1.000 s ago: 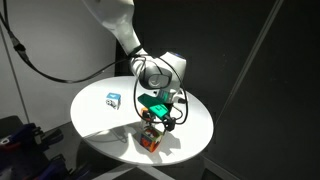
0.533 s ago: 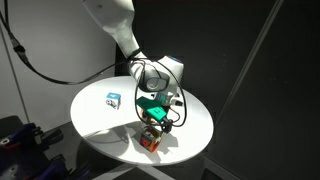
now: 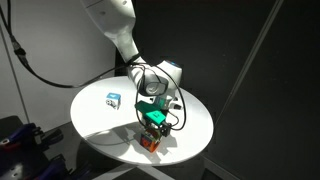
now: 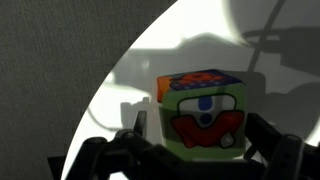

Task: Move the soft orange block to the left

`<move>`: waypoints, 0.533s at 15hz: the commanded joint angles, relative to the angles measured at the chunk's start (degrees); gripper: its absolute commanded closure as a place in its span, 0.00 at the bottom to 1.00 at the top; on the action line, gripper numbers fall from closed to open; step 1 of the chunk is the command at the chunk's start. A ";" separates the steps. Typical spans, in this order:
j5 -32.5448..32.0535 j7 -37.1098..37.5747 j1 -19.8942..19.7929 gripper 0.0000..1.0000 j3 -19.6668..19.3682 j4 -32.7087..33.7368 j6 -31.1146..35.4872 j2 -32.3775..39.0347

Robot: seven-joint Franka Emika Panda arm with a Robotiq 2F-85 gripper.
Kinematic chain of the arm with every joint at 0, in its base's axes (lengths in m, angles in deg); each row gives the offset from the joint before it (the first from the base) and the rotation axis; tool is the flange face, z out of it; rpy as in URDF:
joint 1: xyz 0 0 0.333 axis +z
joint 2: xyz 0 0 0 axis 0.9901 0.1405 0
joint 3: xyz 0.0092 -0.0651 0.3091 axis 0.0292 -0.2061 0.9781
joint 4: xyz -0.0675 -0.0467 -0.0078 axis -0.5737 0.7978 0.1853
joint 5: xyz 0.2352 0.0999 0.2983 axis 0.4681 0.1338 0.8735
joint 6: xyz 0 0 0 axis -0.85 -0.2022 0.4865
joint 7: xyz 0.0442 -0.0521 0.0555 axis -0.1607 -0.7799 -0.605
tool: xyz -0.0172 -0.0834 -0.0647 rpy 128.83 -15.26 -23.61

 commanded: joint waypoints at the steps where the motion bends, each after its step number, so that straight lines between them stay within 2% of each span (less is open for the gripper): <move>1: -1.71 -0.48 -1.07 0.00 0.76 1.10 0.82 1.07; 8: -2.56 0.14 -0.89 0.00 0.63 1.79 0.74 2.37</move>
